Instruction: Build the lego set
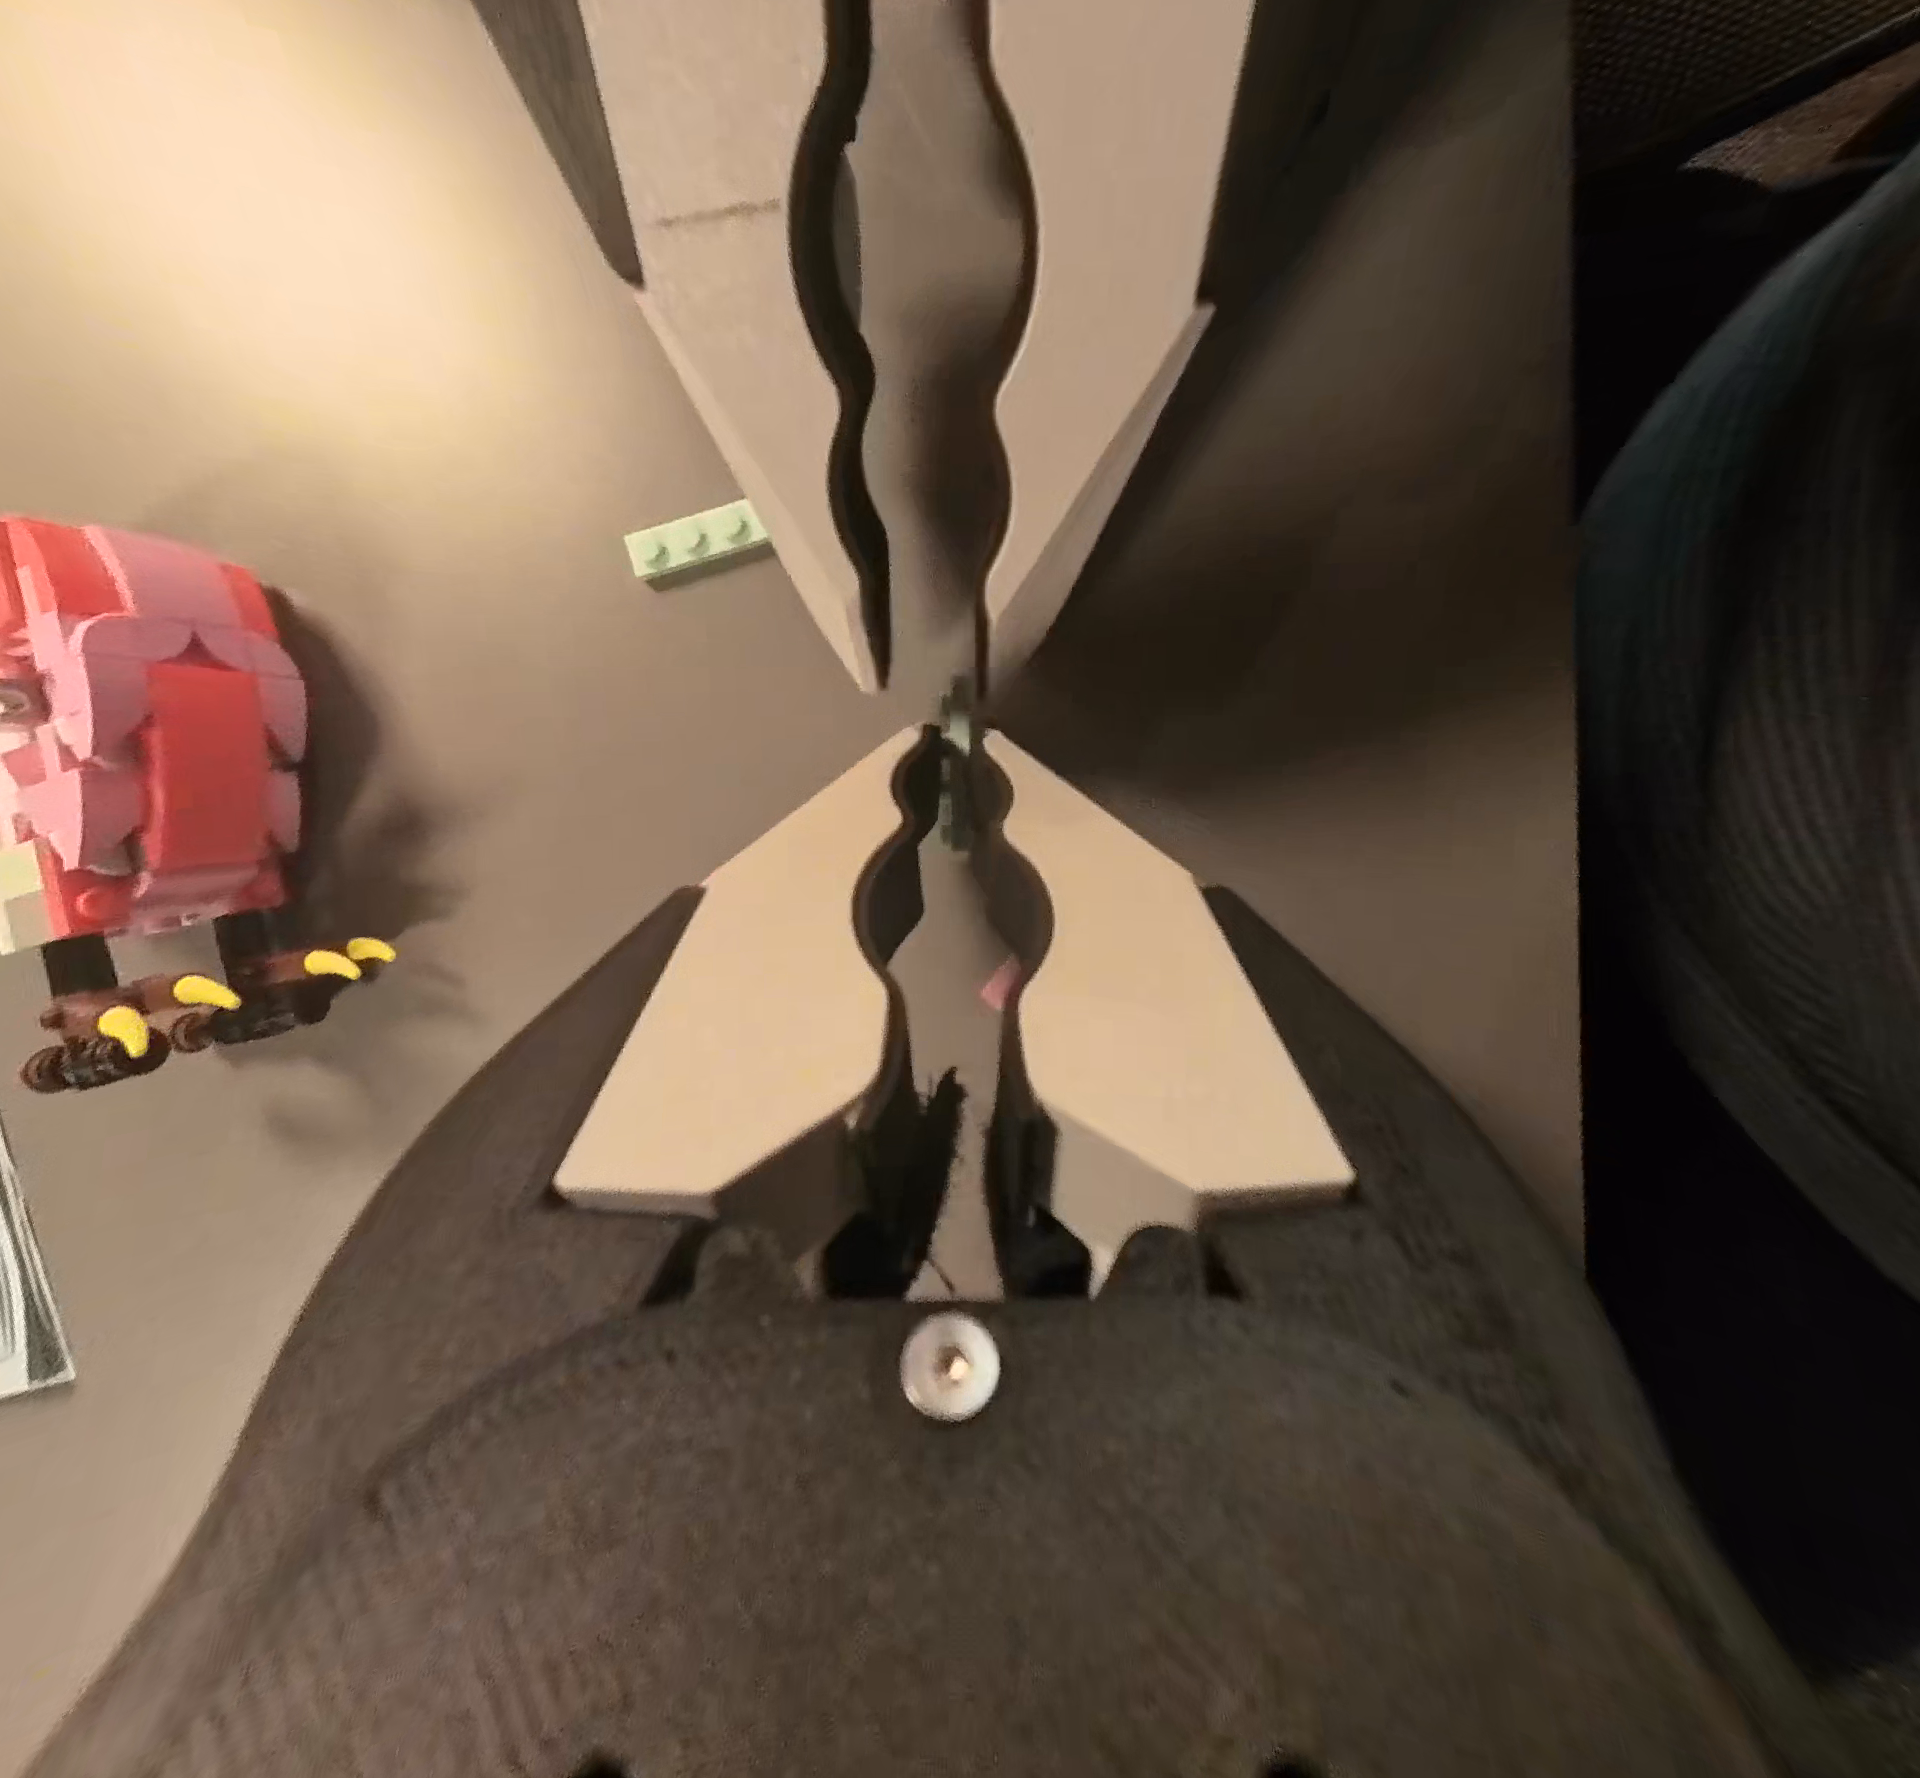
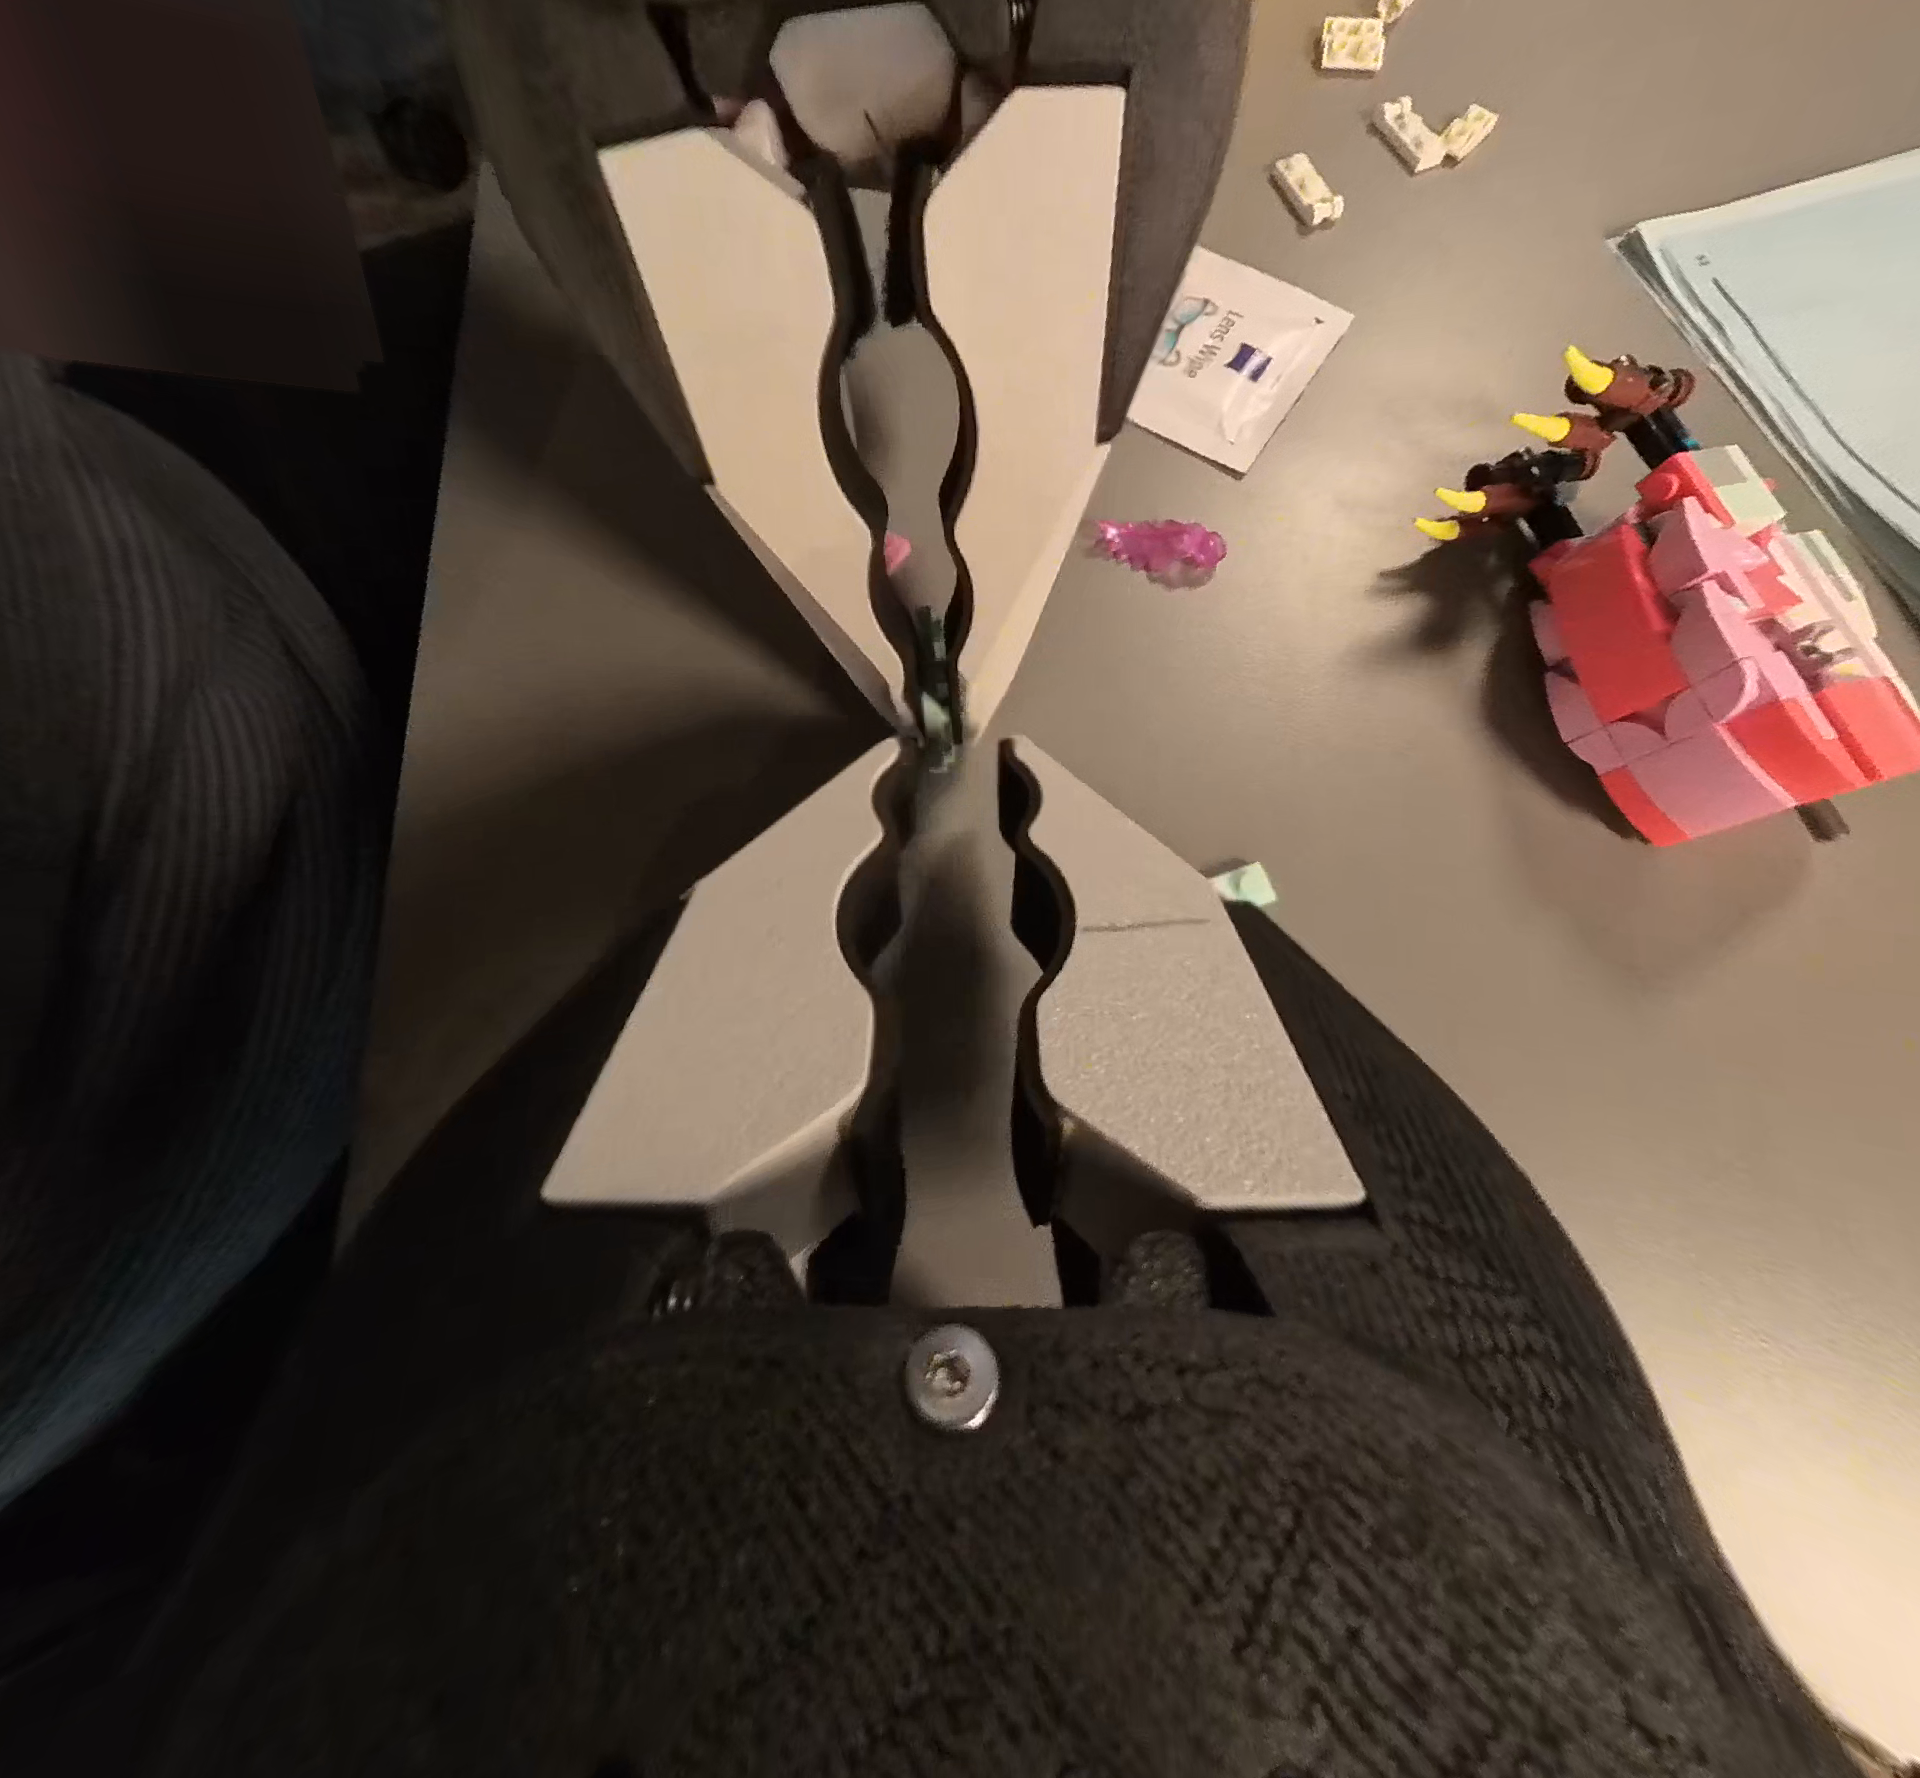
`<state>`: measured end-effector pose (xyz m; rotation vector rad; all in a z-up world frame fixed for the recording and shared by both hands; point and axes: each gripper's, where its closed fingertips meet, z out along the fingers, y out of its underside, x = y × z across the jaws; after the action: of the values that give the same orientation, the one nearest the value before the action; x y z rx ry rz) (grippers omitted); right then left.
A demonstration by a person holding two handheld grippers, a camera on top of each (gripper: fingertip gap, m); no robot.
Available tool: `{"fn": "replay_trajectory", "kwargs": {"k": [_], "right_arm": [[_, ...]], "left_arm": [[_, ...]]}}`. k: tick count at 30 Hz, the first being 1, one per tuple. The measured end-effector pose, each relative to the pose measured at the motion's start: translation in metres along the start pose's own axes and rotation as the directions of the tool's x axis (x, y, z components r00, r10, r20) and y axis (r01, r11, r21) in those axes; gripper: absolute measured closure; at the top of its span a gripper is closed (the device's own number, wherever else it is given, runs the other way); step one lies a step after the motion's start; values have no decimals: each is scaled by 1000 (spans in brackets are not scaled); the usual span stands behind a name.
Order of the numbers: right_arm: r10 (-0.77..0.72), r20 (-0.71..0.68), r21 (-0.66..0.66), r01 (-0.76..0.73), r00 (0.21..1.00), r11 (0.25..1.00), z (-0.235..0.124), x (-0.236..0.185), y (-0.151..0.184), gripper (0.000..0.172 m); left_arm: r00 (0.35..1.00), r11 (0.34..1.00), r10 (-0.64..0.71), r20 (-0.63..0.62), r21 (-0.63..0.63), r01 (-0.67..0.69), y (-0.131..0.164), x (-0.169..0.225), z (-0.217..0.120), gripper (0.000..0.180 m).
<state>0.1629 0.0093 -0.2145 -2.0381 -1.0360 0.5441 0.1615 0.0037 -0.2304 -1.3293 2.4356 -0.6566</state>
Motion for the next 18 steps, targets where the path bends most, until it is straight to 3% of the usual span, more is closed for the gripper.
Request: {"fn": "replay_trajectory", "kwargs": {"k": [6,12,18], "right_arm": [[-6,47,-34,8,999,999,4,-5,5,169],[40,-9,-69,-40,999,997,2,7,12,169],[21,-18,-85,-22,1000,996,2,7,12,169]], "left_arm": [[1000,1000,9,-4,15,-9,-2,1,1,177],[963,996,64,262,38,-77,5,-21,-19,158],[986,991,-107,130,98,94,35,-1,-35,135]]}}
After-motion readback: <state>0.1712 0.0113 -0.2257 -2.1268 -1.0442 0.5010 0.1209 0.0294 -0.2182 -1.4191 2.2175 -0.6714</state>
